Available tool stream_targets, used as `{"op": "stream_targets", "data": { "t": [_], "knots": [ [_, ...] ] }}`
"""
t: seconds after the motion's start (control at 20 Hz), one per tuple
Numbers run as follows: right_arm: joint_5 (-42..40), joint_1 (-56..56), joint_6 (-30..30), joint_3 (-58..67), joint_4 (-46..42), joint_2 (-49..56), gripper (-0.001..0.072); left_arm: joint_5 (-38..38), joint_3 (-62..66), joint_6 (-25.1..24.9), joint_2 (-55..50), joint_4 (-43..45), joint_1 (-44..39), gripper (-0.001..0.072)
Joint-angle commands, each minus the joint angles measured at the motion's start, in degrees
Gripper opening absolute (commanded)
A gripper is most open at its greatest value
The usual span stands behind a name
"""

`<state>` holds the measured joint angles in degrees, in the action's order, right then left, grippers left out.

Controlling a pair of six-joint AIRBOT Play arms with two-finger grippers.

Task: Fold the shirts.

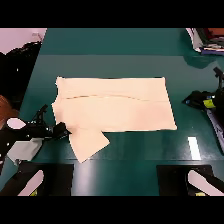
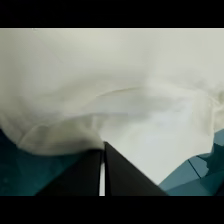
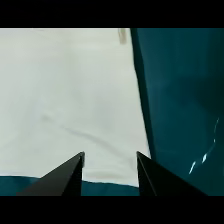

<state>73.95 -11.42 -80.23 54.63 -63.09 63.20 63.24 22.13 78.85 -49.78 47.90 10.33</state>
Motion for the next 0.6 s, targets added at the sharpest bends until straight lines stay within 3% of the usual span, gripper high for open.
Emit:
{"op": "stream_targets", "data": {
  "t": [0.0, 0.05, 0.15, 0.4, 0.55],
  "knots": [
    [3.0, -5.0, 0.4, -7.0, -3.2, -1.9, 0.0385, 4.5, 3.7, -2.9, 0.1, -1.6, 0.1, 0.0023],
    [3.1, -7.0, 0.9, -9.9, -2.7, -2.3, 0.0388, 4.8, 4.7, -2.8, 0.1, -1.8, 0.1, 0.0024],
    [3.4, -10.5, 1.6, -15.3, -1.4, -2.1, 0.0496, 4.7, 6.1, -2.8, 0.1, -2.0, 0.1, 0.0024],
    [-1.4, -12.2, 5.4, -22.6, 8.6, 3.6, 0.0444, 4.3, 6.4, -2.8, 0.1, -2.1, 0.1, 0.0024],
    [-4.7, -8.0, 5.7, -21.4, 9.7, 6.6, 0.0437, 4.3, 6.4, -2.8, 0.1, -2.1, 0.1, 0.0024]
  ]
}}
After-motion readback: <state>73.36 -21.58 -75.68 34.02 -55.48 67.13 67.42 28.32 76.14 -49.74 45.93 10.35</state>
